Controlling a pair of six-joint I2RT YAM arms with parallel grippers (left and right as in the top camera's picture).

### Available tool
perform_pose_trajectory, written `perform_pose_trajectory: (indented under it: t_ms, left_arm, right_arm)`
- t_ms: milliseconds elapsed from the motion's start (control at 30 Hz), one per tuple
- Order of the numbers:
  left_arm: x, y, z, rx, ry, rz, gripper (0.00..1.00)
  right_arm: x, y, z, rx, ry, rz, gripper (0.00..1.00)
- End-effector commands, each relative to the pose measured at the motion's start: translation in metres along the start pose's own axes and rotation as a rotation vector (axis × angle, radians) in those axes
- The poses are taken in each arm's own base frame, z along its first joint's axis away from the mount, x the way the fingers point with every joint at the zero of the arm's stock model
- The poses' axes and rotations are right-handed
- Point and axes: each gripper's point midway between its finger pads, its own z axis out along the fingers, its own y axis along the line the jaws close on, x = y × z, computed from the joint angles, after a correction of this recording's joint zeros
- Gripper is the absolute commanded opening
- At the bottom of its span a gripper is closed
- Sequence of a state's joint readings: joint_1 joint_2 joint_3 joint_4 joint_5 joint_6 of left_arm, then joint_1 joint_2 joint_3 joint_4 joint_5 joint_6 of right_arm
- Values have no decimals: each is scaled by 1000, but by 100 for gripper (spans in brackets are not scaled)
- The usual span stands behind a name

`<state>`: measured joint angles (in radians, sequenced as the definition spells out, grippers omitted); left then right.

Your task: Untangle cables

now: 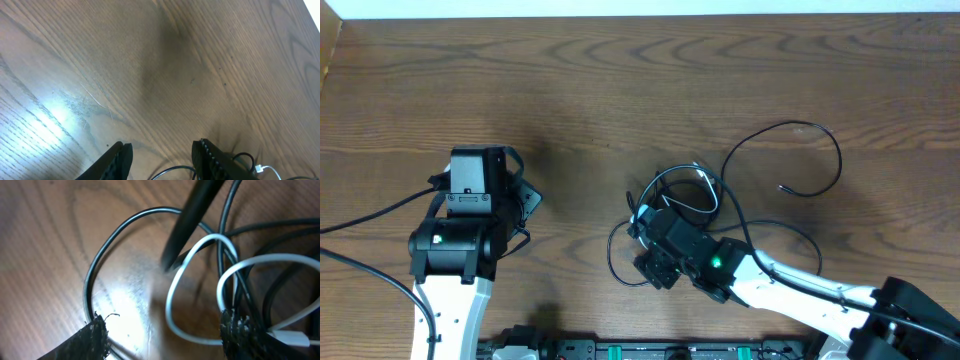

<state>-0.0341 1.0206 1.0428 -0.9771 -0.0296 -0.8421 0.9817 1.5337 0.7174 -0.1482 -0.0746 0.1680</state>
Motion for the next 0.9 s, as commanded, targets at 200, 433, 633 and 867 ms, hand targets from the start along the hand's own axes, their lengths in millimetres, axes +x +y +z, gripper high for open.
perform_pose_trajectory:
  t_ms: [200,433,633,867]
  left_arm:
    - [-5,0,-5,0,-19,-14,45]
    - [-5,0,-5,0,-19,-15,45]
    - [-4,1,-5,-6,-15,-13,45]
    - [-3,4,-5,-17,-11,-13,45]
  right_arm:
    - [-26,2,5,32,-37,72,55]
    - [-33,10,2,-7,-23,125,59]
    - [-12,12,23,-25,57,185,56]
    - [-9,12,27,-29,75,185,38]
